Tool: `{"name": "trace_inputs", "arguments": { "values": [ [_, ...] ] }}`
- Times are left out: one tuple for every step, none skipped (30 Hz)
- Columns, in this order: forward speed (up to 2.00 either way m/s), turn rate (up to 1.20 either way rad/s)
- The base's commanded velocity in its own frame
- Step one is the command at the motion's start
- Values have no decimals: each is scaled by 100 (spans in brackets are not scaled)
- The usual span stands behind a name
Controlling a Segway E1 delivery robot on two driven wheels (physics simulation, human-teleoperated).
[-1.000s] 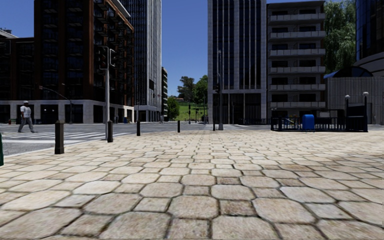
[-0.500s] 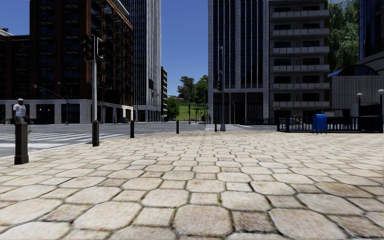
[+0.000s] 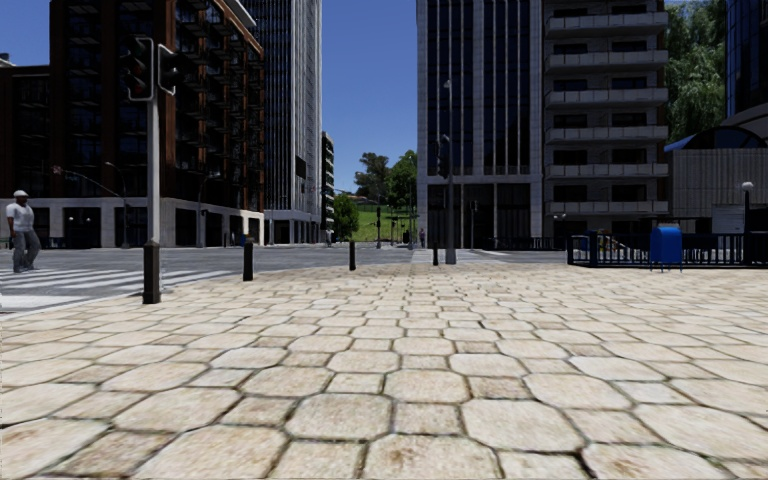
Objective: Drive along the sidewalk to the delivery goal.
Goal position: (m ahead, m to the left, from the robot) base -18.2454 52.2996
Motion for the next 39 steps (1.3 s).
{"name": "trace_inputs", "arguments": {
  "values": [
    [200,0],
    [200,0],
    [200,0],
    [200,0],
    [200,0],
    [200,0],
    [200,0],
    [200,0],
    [200,0],
    [200,0],
    [200,0],
    [200,3],
    [200,3],
    [200,7],
    [200,15],
    [200,17],
    [200,17],
    [200,18],
    [200,18],
    [200,21],
    [200,24],
    [200,24],
    [200,27],
    [200,29],
    [200,31],
    [200,31],
    [200,32],
    [200,33],
    [200,35],
    [200,36],
    [200,36],
    [200,37],
    [200,37],
    [200,37],
    [200,37],
    [200,37],
    [200,37],
    [200,38],
    [200,38]
  ]
}}
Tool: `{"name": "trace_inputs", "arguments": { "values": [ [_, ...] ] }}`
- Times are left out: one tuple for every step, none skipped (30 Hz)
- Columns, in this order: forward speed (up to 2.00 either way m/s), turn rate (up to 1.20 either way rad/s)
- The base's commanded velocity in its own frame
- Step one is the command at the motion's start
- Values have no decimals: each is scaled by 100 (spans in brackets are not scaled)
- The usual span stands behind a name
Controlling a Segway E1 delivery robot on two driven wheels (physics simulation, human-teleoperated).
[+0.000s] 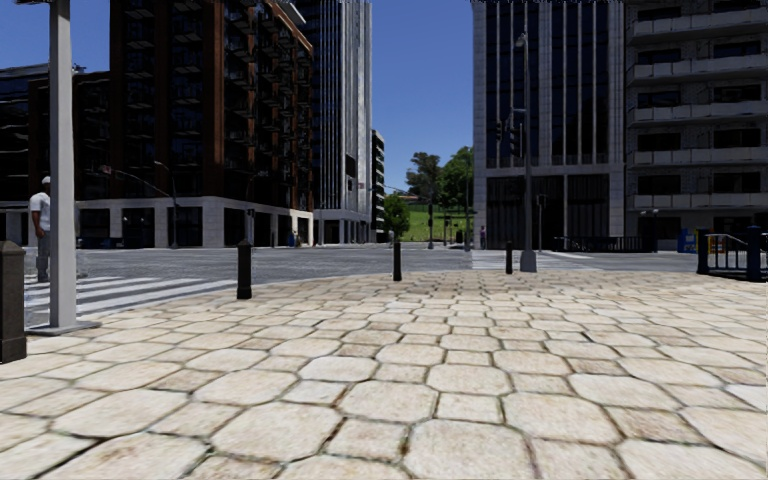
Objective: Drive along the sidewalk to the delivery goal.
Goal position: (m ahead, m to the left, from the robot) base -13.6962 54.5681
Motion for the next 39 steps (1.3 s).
{"name": "trace_inputs", "arguments": {
  "values": [
    [200,38],
    [200,38],
    [200,39],
    [200,39],
    [200,39],
    [200,39],
    [200,39],
    [200,39],
    [200,39],
    [200,39],
    [200,39],
    [200,39],
    [200,42],
    [200,45],
    [200,47],
    [200,47],
    [200,52],
    [200,54],
    [200,55],
    [200,55],
    [200,55],
    [200,55],
    [200,55],
    [200,55],
    [200,55],
    [200,55],
    [200,55],
    [200,55],
    [200,55],
    [200,55],
    [200,55],
    [200,54],
    [200,53],
    [200,53],
    [200,53],
    [200,53],
    [200,53],
    [200,53],
    [200,53]
  ]
}}
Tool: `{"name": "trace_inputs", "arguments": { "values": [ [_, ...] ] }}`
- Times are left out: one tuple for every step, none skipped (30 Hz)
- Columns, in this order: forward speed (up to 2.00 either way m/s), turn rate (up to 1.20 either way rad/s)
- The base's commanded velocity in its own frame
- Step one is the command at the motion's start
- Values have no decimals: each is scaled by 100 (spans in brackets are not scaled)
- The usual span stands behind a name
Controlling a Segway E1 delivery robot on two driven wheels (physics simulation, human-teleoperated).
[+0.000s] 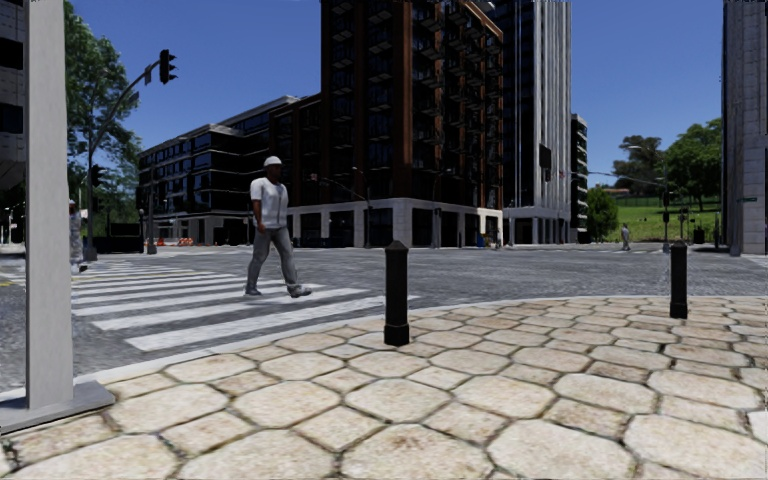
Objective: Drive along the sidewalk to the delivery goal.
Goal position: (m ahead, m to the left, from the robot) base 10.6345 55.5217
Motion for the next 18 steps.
{"name": "trace_inputs", "arguments": {
  "values": [
    [200,53],
    [200,53],
    [200,53],
    [200,53],
    [200,53],
    [200,53],
    [200,53],
    [200,53],
    [200,53],
    [200,53],
    [200,53],
    [200,53],
    [200,53],
    [200,53],
    [200,53],
    [200,53],
    [200,53],
    [200,53]
  ]
}}
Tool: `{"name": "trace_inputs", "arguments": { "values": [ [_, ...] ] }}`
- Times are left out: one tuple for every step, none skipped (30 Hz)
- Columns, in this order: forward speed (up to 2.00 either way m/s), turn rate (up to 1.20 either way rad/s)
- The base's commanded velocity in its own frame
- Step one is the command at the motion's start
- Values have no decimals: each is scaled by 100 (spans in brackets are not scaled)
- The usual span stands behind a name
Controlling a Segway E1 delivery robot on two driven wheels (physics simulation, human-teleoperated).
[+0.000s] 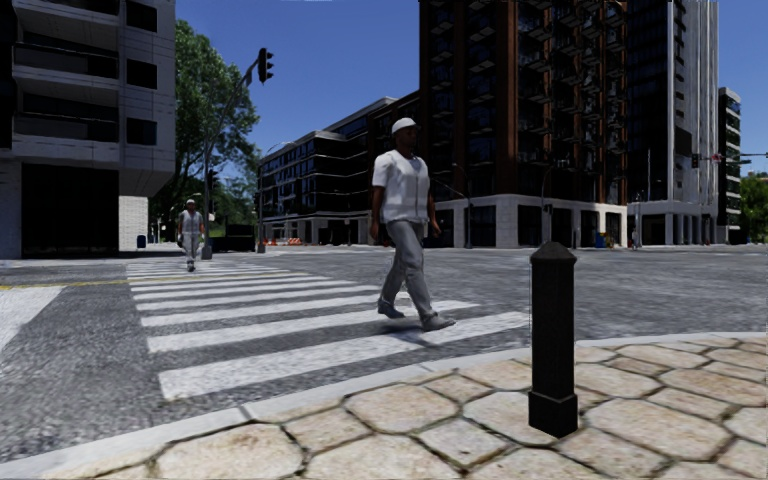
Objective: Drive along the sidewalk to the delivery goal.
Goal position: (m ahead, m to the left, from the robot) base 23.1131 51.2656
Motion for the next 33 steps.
{"name": "trace_inputs", "arguments": {
  "values": [
    [200,53],
    [200,53],
    [200,53],
    [200,53],
    [200,53],
    [200,53],
    [200,53],
    [200,53],
    [200,53],
    [200,53],
    [200,53],
    [200,53],
    [200,53],
    [200,53],
    [200,53],
    [200,53],
    [200,53],
    [200,53],
    [200,53],
    [200,53],
    [200,53],
    [193,53],
    [186,53],
    [186,53],
    [179,53],
    [172,53],
    [167,53],
    [167,53],
    [164,53],
    [163,53],
    [162,53],
    [159,53],
    [159,53]
  ]
}}
